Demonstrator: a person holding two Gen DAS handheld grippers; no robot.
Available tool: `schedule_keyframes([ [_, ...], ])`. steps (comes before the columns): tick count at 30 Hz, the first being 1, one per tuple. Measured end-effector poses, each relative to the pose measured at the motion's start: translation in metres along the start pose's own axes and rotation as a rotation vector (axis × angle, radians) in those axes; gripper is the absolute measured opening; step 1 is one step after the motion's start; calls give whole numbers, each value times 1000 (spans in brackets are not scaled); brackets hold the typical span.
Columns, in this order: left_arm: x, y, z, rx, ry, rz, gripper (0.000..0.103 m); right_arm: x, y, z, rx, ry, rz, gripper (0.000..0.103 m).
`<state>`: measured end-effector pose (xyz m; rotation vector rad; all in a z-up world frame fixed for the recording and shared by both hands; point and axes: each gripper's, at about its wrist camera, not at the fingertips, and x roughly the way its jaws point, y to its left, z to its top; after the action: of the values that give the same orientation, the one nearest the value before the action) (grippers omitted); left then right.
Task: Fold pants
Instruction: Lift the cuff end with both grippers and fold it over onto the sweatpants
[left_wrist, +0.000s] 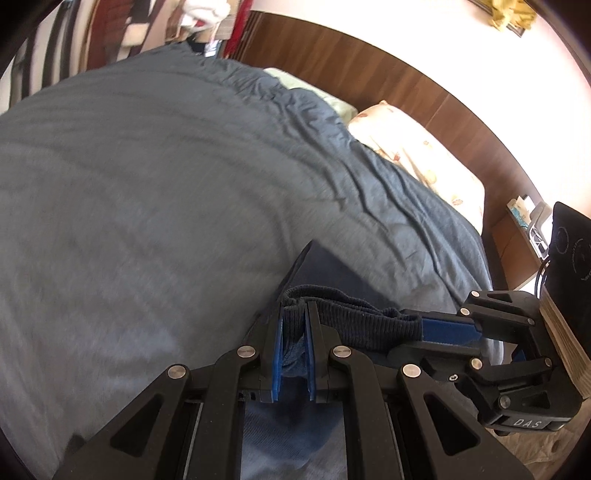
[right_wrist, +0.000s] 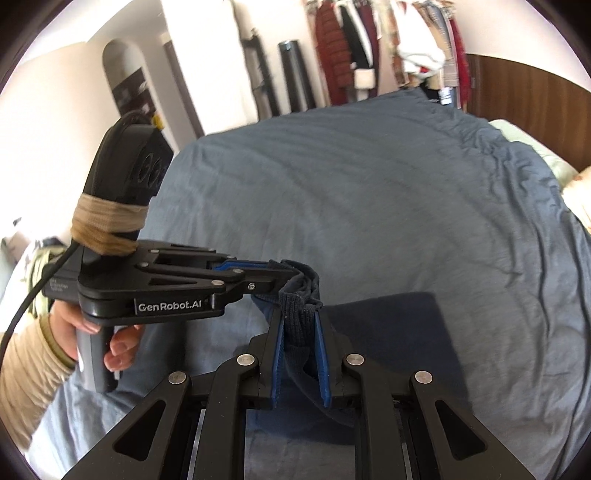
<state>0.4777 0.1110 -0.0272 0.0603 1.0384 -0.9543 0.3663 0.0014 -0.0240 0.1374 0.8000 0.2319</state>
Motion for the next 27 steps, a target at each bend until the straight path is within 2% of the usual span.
schedule_keyframes([
  [5, 1, 20, -25, -34, 45, 14, 12, 20, 22, -15, -66, 63, 21, 17],
  [8, -3, 30, -42, -55, 71, 51, 14, 30, 36, -28, -117, 97, 23, 17],
  [13, -26, 48, -73, -130, 64, 211, 17, 42, 52, -50, -173, 167, 49, 17],
  [15, -34, 51, -85, -160, 65, 239, 18, 45, 59, -61, -206, 198, 53, 17],
  [17, -39, 51, -93, -193, 62, 250, 18, 48, 62, -68, -227, 218, 50, 18],
  [22, -53, 41, -101, -265, 0, 235, 31, 53, 72, -82, -281, 265, 83, 26],
  [27, -48, 24, -87, -243, -17, 187, 33, 43, 86, -88, -302, 286, 234, 28],
])
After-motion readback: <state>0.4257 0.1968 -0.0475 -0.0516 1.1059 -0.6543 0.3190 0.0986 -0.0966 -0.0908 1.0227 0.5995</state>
